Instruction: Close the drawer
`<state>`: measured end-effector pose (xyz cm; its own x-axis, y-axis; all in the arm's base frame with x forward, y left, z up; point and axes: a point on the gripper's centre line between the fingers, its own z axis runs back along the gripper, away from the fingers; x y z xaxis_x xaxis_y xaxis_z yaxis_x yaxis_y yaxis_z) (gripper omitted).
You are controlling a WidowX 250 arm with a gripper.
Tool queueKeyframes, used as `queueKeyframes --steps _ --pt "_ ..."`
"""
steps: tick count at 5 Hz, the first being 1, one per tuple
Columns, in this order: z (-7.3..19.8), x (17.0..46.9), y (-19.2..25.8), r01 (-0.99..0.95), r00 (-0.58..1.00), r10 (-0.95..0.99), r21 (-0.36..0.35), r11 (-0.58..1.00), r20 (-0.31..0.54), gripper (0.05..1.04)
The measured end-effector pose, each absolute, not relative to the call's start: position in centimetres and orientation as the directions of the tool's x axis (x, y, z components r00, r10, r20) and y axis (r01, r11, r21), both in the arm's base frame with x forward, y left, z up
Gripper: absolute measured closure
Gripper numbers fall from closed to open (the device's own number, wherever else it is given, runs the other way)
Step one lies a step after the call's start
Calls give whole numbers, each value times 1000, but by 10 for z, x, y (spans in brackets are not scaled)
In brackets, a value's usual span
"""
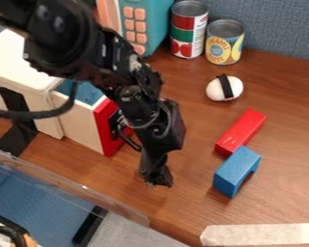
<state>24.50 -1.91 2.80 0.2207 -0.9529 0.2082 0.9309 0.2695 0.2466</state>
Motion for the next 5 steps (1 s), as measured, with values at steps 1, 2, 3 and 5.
queueKeyframes --steps 1,2,3,5 --pt "33 241 -7 915 258 -945 262 305 201 85" --pt "36 240 3 902 297 -936 265 340 191 85" --pt "37 235 13 898 331 -931 250 361 154 85" --pt "35 223 33 886 398 -914 225 406 83 85"
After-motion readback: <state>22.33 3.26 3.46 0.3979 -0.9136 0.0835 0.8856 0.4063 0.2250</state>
